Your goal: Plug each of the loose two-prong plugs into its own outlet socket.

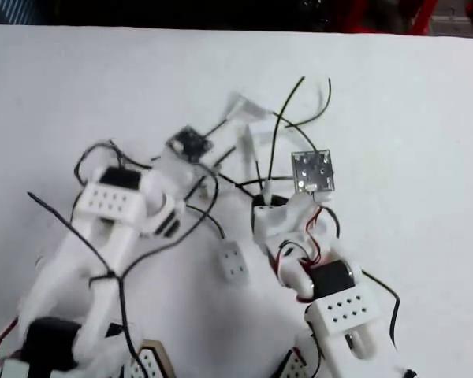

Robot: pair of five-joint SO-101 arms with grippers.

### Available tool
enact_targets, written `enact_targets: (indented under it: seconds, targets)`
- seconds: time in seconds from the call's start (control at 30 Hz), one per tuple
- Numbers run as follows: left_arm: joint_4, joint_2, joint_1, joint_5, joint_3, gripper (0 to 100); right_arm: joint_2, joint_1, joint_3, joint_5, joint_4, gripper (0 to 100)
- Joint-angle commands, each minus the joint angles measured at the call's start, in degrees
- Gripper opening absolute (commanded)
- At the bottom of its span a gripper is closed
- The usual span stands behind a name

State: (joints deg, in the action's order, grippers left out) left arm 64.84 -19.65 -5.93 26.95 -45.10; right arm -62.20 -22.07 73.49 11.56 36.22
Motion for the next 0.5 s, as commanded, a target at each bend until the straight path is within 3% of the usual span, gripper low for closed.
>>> enact_targets:
  seconds: [0.0, 0.13, 0.47]
  targets:
    - [-6.9, -3.6, -0.8, 3.2, -7.4, 11, -1.3, 0.6, -0.4, 0.3, -0.9, 1.7]
    - [-8.0, -4.2, 0.7, 0.9, -10.0, 29, -1.1, 0.3, -0.4, -0.1, -0.9, 1.7]
    - [2.1, -4.3, 2.7, -0.4, 2.0, 23, -1.5, -0.1, 0.5, -0.3, -0.6, 1.7]
